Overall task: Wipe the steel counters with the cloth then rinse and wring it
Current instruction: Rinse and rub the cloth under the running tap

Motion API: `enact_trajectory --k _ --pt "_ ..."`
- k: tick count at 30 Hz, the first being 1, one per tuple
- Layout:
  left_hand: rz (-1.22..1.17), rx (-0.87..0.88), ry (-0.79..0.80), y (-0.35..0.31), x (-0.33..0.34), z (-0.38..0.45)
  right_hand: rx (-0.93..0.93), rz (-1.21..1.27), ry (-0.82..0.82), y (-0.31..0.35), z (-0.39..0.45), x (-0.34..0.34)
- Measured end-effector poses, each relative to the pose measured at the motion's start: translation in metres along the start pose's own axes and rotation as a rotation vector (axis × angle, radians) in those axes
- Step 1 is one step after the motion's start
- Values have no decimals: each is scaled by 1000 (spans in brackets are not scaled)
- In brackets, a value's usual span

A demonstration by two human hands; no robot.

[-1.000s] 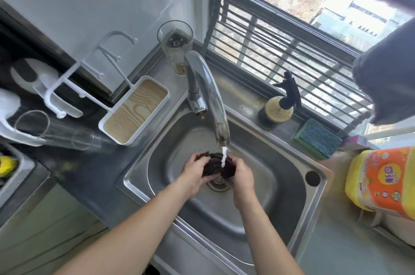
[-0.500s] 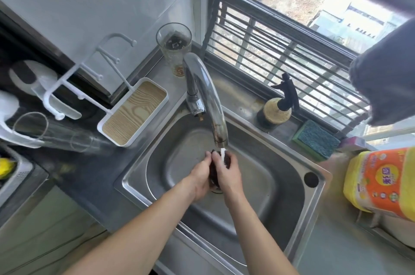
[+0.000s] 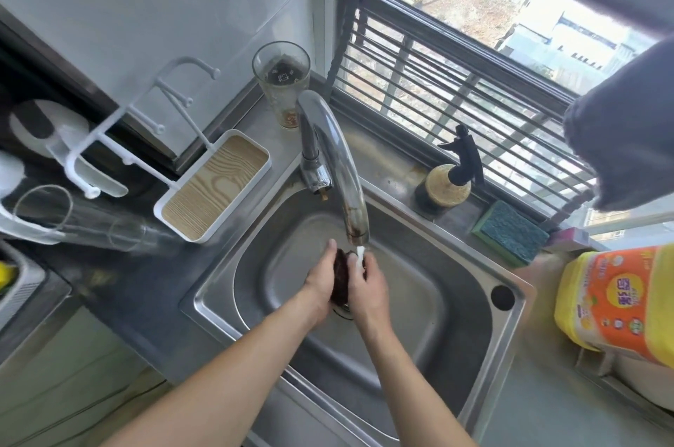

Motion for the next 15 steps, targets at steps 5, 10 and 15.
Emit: enact_trajectory --k 5,10,15 --pt "220 109 -52 -8 3 1 0 27 -106 -2 -4 -2" --pt "144 87 -19 -3 10 2 26 60 -167 -3 -4 -12" --pt "175 121 -37 -7 8 -2 75 41 -169 -6 1 -17"
Point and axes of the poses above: each hand's wrist, its own z-axis towards the middle knuckle, its own x-axis out of the palm, y = z × x, the point moved 10 cm from there along z, towards the middle knuckle, and after that the axes turned 9 degrees about y, right-handed, at the moved point
